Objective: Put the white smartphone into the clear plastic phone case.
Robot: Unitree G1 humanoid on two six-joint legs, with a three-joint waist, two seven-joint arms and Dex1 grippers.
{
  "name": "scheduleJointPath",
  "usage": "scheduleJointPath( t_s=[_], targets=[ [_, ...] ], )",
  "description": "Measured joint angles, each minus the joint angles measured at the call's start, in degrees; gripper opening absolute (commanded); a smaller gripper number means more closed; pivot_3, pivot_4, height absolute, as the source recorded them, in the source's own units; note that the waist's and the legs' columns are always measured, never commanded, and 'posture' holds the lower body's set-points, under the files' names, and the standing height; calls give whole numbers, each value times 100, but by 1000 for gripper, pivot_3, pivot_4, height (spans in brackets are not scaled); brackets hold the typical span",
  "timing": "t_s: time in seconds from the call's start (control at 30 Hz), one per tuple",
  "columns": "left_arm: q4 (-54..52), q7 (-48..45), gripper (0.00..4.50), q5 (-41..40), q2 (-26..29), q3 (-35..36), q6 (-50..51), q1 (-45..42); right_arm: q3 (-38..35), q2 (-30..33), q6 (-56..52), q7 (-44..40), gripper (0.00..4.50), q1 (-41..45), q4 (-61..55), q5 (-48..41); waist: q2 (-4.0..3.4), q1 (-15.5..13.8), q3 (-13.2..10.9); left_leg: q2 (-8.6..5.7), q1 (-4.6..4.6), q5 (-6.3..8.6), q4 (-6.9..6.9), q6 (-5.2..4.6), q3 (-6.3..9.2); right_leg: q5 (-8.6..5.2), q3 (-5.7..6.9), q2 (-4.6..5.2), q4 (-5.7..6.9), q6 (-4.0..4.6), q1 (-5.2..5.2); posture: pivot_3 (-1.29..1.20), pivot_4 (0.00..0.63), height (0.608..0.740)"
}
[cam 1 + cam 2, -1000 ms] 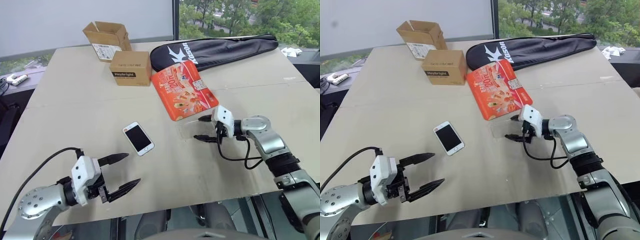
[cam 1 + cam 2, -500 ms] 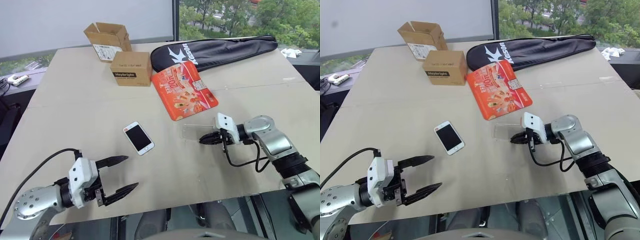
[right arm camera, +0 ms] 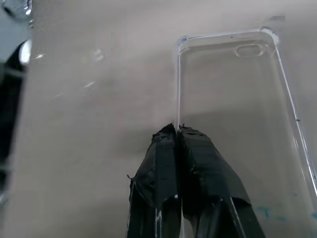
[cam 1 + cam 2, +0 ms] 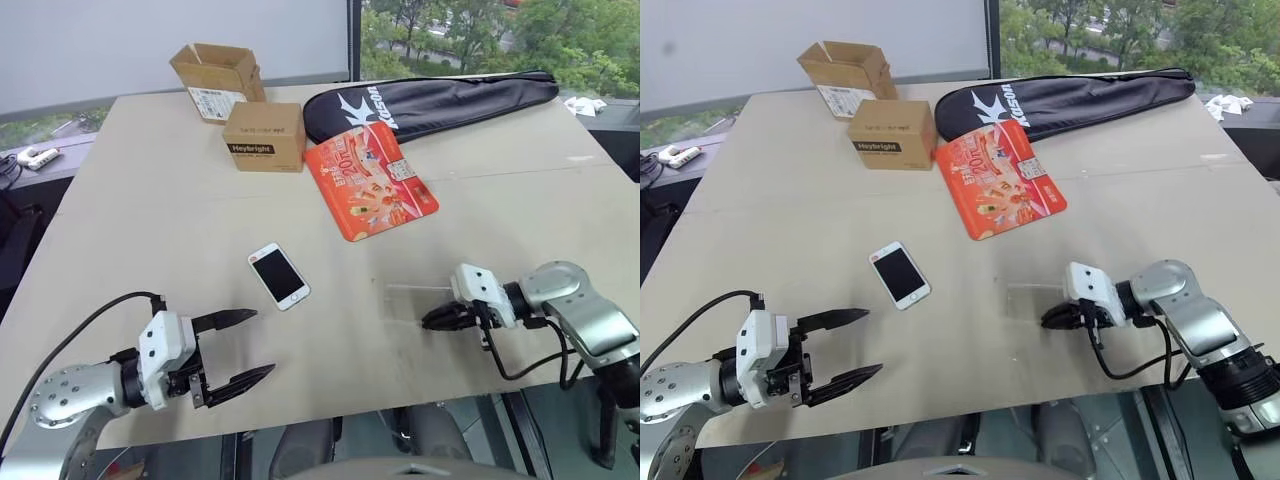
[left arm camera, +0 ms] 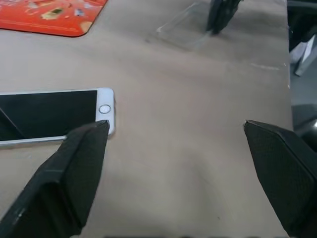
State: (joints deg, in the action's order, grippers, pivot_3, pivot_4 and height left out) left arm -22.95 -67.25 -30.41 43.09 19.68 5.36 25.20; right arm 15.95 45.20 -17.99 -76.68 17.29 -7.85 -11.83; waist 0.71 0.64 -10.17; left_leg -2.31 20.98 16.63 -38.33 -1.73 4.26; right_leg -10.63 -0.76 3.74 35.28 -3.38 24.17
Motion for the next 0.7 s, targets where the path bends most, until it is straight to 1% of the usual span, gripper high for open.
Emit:
scheduleJointPath(
  t_s=[0.03, 0.1, 0.13, 0.17, 0.2, 0.23, 0.3, 0.33, 0.37, 0.47, 0.53, 0.57, 0.7],
  targets=[
    [10, -8, 4500, 2, 1, 0, -5, -28, 6, -3, 130, 6, 350, 2, 26, 42, 1, 10, -1, 1, -1, 0, -1, 0, -1, -9, -2, -2, 1, -15, 0, 0, 150, 740],
    [26, -20, 4500, 20, 2, -4, -33, -40, 27, -27, 444, 71, 1088, 81, 195, 181, 1, 15, -1, 2, -8, 0, -2, 0, -9, -11, -4, -2, 6, -18, -1, 0, 150, 740],
    [57, -30, 4500, 44, 2, -4, -59, -42, 42, -28, 589, 87, 1510, 162, 296, 254, 1, 15, -1, 3, -12, -1, -2, 0, -10, -10, -5, -2, 8, -17, -1, 0, 150, 740],
    [83, -33, 4500, 56, 2, -4, -67, -50, 41, -24, 619, 94, 2045, 214, 352, 280, 2, 13, -1, 2, -11, -1, -2, 1, -10, -10, -5, -2, 9, -17, -1, 0, 150, 740],
    [111, -34, 4500, 84, 2, -4, -71, -54, 35, -11, 632, 89, 2405, 264, 396, 284, 2, 9, -1, 3, -11, -1, -2, 1, -10, -9, -4, -2, 10, -14, -1, 0, 150, 740],
    [117, -35, 4500, 99, 2, -3, -75, -37, 4, 13, 594, 80, 2809, 282, 404, 262, 3, 4, -1, 3, -9, -1, -2, 1, -8, 1, -3, -2, 10, 2, -1, 0, 150, 740],
    [118, -39, 4500, 99, 2, 1, -76, -4, -57, 15, 466, 72, 3704, 280, 365, 162, 2, -5, -2, 4, -7, -1, -2, 1, -7, 2, -2, 0, 10, 3, 1, 0, 150, 740],
    [119, -45, 4500, 103, 1, 9, -84, 38, -163, 15, 219, 75, 4208, 271, 185, -70, 1, -5, -3, 4, -3, 0, -1, 1, -6, 2, -2, 2, 8, 4, 3, 0, 150, 740],
    [120, -46, 4500, 106, 1, 11, -90, 57, -229, 14, 93, 77, 4489, 270, 60, -199, 1, -6, -3, 4, -1, 0, 0, 1, -5, 2, -1, 3, 8, 4, 4, 0, 150, 740],
    [162, -11, 4500, 157, 1, 17, -125, 64, -493, -23, -442, 214, 4489, 268, -554, -690, 1, -5, -3, 4, 0, 0, 2, 1, -1, 2, 2, 4, 6, 3, 5, 0, 150, 740],
    [268, 60, 4500, 246, 0, 11, -139, -6, -585, -227, -754, 476, 4489, 242, -925, -930, 2, -6, -3, 4, 0, 0, 2, 1, 1, 1, 4, 4, 6, 2, 5, 0, 150, 740],
    [366, 125, 4500, 340, 1, 5, -156, -91, -577, -426, -912, 691, 4489, 199, -1161, -1049, 2, -6, -3, 5, 0, 0, 1, 1, 3, 1, 7, 3, 7, 1, 4, 0, 150, 740],
    [587, 303, 4500, 445, 3, -22, -65, -481, -537, -703, -1210, 1211, 4489, 41, -1614, -1139, 2, -41, -3, 2, 2, 0, -3, 1, 4, 1, 10, 4, 7, 0, 4, 0, 150, 740]
  ],
)
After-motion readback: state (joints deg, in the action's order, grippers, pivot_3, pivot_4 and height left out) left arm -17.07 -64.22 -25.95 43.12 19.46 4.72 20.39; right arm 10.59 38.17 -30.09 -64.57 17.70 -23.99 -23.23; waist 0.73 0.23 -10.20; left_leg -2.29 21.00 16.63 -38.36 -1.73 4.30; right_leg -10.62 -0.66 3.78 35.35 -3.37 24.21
